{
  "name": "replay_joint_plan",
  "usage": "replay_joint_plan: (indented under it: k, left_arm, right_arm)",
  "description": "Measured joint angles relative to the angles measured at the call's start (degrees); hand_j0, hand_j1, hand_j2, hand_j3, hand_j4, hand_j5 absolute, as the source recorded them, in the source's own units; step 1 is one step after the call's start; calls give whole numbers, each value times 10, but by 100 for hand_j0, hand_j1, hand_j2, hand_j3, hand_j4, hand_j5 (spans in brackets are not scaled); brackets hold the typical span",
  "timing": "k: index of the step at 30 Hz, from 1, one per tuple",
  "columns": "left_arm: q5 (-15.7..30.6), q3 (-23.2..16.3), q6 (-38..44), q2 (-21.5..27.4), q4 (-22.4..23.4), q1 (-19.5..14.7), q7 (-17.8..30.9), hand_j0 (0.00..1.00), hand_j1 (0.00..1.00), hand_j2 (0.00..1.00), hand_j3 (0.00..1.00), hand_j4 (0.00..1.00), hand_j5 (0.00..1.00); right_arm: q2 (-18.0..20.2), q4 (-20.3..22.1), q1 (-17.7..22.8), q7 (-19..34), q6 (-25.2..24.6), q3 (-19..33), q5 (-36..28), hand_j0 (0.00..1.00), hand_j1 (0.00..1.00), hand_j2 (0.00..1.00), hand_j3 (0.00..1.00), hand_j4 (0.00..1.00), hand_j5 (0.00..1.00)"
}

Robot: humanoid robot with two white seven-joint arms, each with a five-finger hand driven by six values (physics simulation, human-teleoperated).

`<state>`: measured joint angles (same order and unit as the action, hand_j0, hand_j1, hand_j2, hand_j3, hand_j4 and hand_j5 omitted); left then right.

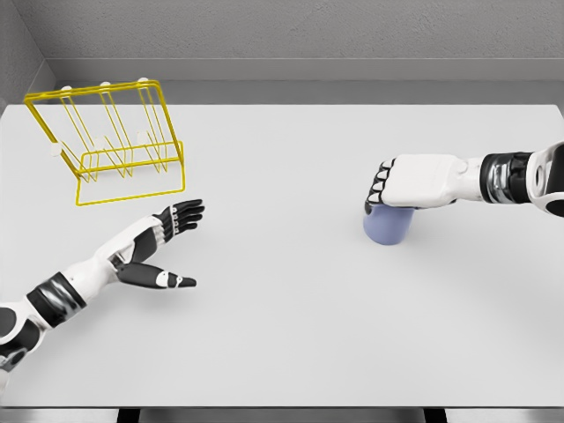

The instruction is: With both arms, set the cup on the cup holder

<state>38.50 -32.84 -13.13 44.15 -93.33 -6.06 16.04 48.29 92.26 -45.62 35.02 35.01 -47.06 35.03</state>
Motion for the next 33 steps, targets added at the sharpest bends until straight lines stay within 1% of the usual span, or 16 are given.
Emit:
replay_joint_plan:
  k: [1,2,4,5,11,15,18,22,25,33]
  left_arm:
    - [5,0,0,-4,5,-1,0,100,100,100,100,100,100]
    - [9,-3,0,-7,9,-10,0,100,100,100,100,100,100]
    - [13,-8,0,-13,18,-12,0,100,100,100,100,100,100]
    - [14,-10,0,-16,22,-15,0,100,100,100,100,100,100]
    - [17,-18,0,-23,34,-19,0,100,100,100,100,100,100]
    - [17,-20,0,-24,36,-19,0,100,100,100,100,100,100]
    - [18,-21,1,-24,36,-19,0,100,100,100,100,100,100]
    - [32,-21,17,-24,36,-25,0,100,100,100,100,100,100]
    - [36,-21,22,-24,36,-28,0,100,100,100,100,100,100]
    - [38,-22,25,-24,36,-31,0,100,100,100,100,100,100]
  right_arm:
    - [0,0,-1,0,0,-1,0,64,64,64,64,64,64]
    - [0,0,-1,0,1,-1,1,61,61,61,61,61,61]
    - [0,1,-2,0,1,-1,1,60,60,60,60,60,60]
    - [-1,1,-3,0,1,-1,1,57,57,57,57,57,57]
    - [-1,4,-4,0,1,1,-1,55,55,55,55,55,55]
    - [3,21,-5,0,1,5,-1,55,55,55,55,55,55]
    - [5,42,-5,0,1,9,-1,55,55,55,55,55,55]
    - [4,65,-10,0,1,11,-2,55,55,55,55,55,55]
    - [1,75,-14,0,1,11,-3,55,55,55,55,55,55]
    - [-37,88,-19,0,1,10,-8,55,55,55,55,55,55]
